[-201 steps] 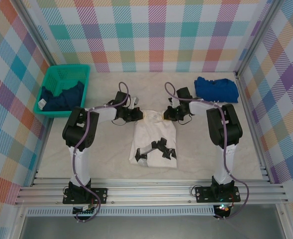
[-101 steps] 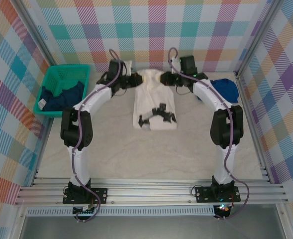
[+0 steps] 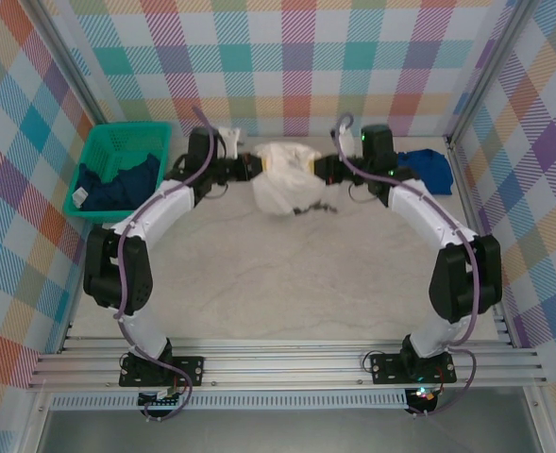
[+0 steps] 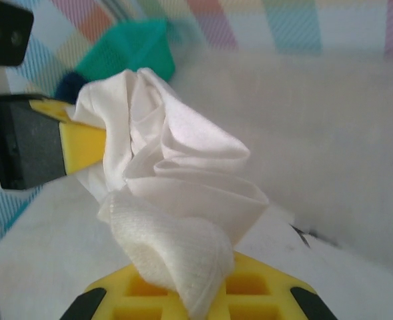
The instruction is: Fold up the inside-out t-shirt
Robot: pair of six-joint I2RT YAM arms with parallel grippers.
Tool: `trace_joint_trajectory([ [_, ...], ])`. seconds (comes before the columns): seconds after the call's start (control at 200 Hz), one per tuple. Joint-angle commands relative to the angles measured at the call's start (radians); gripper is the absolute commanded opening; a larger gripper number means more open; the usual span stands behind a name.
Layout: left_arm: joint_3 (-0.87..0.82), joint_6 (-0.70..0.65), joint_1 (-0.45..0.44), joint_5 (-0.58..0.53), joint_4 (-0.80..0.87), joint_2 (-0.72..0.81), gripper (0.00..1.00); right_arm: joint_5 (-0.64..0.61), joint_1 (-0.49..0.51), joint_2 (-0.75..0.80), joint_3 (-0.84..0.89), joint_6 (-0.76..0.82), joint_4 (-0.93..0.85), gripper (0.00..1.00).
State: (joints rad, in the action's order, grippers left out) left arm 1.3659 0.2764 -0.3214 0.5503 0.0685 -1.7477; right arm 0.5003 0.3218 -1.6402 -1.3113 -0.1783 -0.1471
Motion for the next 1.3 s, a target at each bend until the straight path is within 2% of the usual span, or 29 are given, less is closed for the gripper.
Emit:
trace_joint_trajectory([
  [0.0, -0.191, 0.050, -0.067, 0.047, -0.099, 0.127, 0.00, 0.036, 0.030, 0.156, 0.199, -0.038, 0.069, 0.00],
  [0.165, -0.469, 0.140, -0.199, -0.009, -0.189, 0.296, 0.00, -0.020, 0.047, 0.382, 0.484, -0.119, 0.027, 0.00],
  [0.3, -0.524, 0.163, -0.264, -0.095, -0.173, 0.301, 0.00, -0.099, 0.048, 0.436, 0.572, -0.144, -0.045, 0.00],
  [0.48, -0.524, 0.213, -0.264, -0.142, -0.196, 0.216, 0.00, -0.236, 0.046, 0.362, 0.515, -0.113, -0.134, 0.00],
  [0.745, -0.455, 0.172, -0.260, -0.239, -0.179, 0.070, 0.00, -0.346, 0.019, 0.091, 0.354, -0.061, -0.192, 0.01],
  [0.91, -0.405, 0.163, -0.252, -0.303, -0.168, -0.025, 0.10, -0.392, 0.004, -0.066, 0.276, -0.056, -0.210, 0.08],
  [1.065, -0.331, 0.160, -0.242, -0.351, -0.121, -0.098, 0.32, -0.444, -0.008, -0.175, 0.170, -0.063, -0.274, 0.20],
  [1.165, -0.302, 0.158, -0.239, -0.409, -0.057, -0.065, 0.44, -0.481, -0.026, -0.145, 0.138, -0.039, -0.328, 0.32],
  [1.295, -0.299, 0.137, -0.239, -0.518, 0.064, 0.039, 0.53, -0.478, -0.037, -0.028, 0.140, 0.003, -0.381, 0.46],
])
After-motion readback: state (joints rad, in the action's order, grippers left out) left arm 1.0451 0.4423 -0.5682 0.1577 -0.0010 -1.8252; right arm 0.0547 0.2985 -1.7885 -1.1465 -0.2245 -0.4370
